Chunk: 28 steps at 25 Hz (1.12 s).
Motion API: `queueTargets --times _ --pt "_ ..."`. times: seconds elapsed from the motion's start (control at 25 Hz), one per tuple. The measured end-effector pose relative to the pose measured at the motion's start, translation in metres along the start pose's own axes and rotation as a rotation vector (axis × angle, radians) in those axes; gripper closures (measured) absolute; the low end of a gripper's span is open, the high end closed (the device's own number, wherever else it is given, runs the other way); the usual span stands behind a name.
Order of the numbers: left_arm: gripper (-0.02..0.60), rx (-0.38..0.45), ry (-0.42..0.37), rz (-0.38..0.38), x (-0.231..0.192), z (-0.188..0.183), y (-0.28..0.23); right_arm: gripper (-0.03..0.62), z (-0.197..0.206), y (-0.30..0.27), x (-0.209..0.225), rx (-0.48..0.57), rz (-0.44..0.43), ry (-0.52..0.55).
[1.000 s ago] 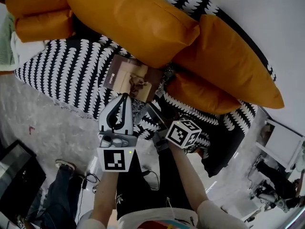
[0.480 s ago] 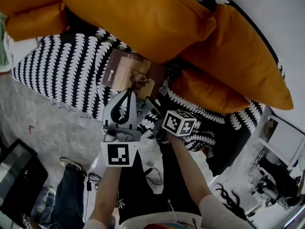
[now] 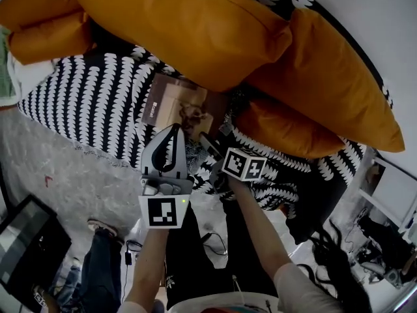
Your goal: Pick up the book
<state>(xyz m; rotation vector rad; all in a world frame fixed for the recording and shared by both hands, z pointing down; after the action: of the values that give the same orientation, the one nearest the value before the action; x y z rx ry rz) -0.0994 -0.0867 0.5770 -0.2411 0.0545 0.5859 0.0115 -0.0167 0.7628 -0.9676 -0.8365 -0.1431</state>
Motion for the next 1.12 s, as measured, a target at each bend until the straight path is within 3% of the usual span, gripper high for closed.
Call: queueTargets --times 0.2,0.4,0.6,0.68,0.88,1.0,1.12 --pt "0.574 -0.028 0.004 -0.009 -0.002 0.002 -0.008 0.293 -0.006 -0.003 -0.002 -0.012 -0.059 -0.067" --pt "0.574 -0.011 -0.01 -0.018 0.013 -0.002 -0.011 0.295 -0.012 0.001 -0.04 -0.034 -0.228 0.01" --pt "0.574 -0.033 -0.028 -0.057 0.037 0.012 -0.017 0.304 -0.012 -0.011 -0.025 -0.043 -0.295 -0.14" --pt "0.574 -0.045 -0.023 -0.083 0.042 0.018 -0.02 0.309 -0.011 -0.013 -0.013 -0.083 -0.296 -0.142" --pt "0.574 -0.03 -0.021 -0.117 0.025 0.021 -0.015 0.352 -0.026 -0.027 -0.053 -0.099 -0.486 -0.113" --pt "0.574 -0.024 -0.013 -0.142 0.015 0.02 -0.009 0.353 -0.04 -0.037 -0.082 -0.099 -0.513 -0.068" --pt "0.574 -0.034 -0.009 -0.155 0.011 0.017 -0.005 0.356 -0.042 -0.041 -0.088 -0.128 -0.463 -0.043"
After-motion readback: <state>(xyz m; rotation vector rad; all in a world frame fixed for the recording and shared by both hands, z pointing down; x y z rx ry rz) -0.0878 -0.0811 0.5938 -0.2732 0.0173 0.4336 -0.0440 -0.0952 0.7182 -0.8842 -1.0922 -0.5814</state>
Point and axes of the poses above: the fingertips, and each gripper's own axes: y backward along the fingers, x to its right, z out of its underside, the point moved 3 cm from there along y, backward along the fingers, and after that the axes turned 1 degree about x, right-handed, at the moved point
